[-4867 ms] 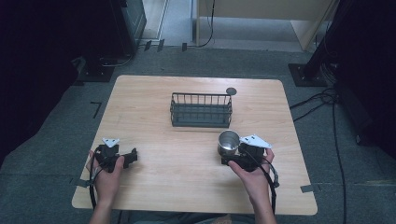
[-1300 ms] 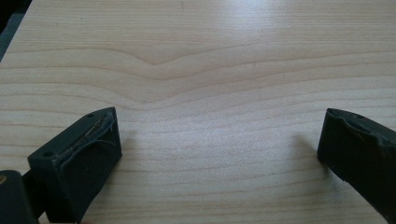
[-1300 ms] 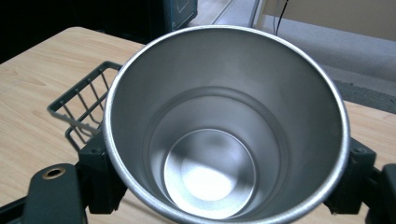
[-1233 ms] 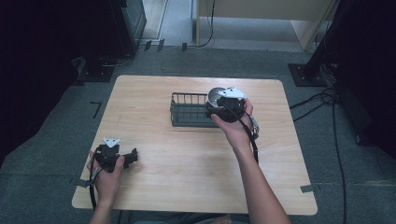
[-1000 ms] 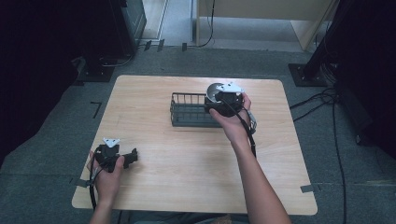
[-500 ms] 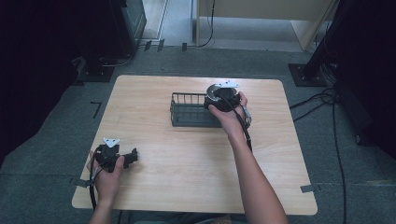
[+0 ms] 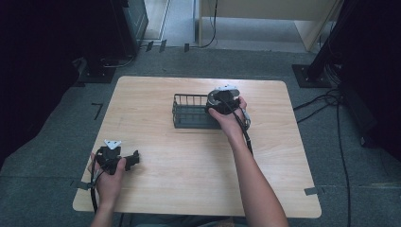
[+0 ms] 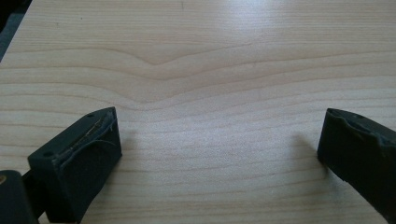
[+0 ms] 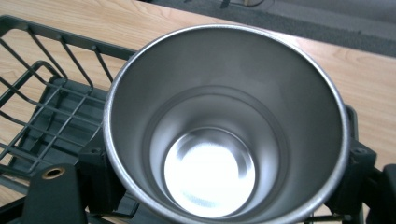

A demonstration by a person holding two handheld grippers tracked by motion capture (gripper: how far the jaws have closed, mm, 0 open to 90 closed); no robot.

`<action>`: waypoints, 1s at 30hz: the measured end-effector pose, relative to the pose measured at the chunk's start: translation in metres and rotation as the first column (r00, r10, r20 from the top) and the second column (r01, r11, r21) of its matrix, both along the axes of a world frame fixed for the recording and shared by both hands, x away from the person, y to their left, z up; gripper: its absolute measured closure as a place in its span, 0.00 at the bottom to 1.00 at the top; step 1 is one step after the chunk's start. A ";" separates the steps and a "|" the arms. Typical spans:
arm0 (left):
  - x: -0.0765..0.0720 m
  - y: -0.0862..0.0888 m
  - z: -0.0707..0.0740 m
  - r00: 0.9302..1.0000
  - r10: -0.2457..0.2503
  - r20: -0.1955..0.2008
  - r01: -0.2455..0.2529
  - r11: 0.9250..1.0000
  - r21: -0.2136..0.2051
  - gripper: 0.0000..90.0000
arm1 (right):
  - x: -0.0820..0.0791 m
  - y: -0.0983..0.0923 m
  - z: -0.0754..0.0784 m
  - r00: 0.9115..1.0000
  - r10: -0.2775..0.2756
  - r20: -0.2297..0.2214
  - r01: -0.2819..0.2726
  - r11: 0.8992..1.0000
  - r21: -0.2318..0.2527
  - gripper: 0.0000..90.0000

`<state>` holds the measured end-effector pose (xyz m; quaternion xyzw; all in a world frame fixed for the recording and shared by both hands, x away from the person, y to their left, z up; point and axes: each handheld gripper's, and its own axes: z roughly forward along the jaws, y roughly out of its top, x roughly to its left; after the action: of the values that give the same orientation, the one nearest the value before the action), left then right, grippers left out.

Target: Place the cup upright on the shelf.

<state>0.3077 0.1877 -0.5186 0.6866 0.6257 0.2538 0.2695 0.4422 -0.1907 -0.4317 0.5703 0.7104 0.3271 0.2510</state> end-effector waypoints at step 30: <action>0.000 0.000 0.000 1.000 0.000 0.000 0.000 1.000 0.000 0.00 | -0.039 -0.024 0.027 0.998 -0.012 0.058 0.011 1.000 0.018 0.00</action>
<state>0.3078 0.1877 -0.5186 0.6868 0.6257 0.2538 0.2692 0.4032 -0.2146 -0.4048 0.5667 0.6967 0.3484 0.2683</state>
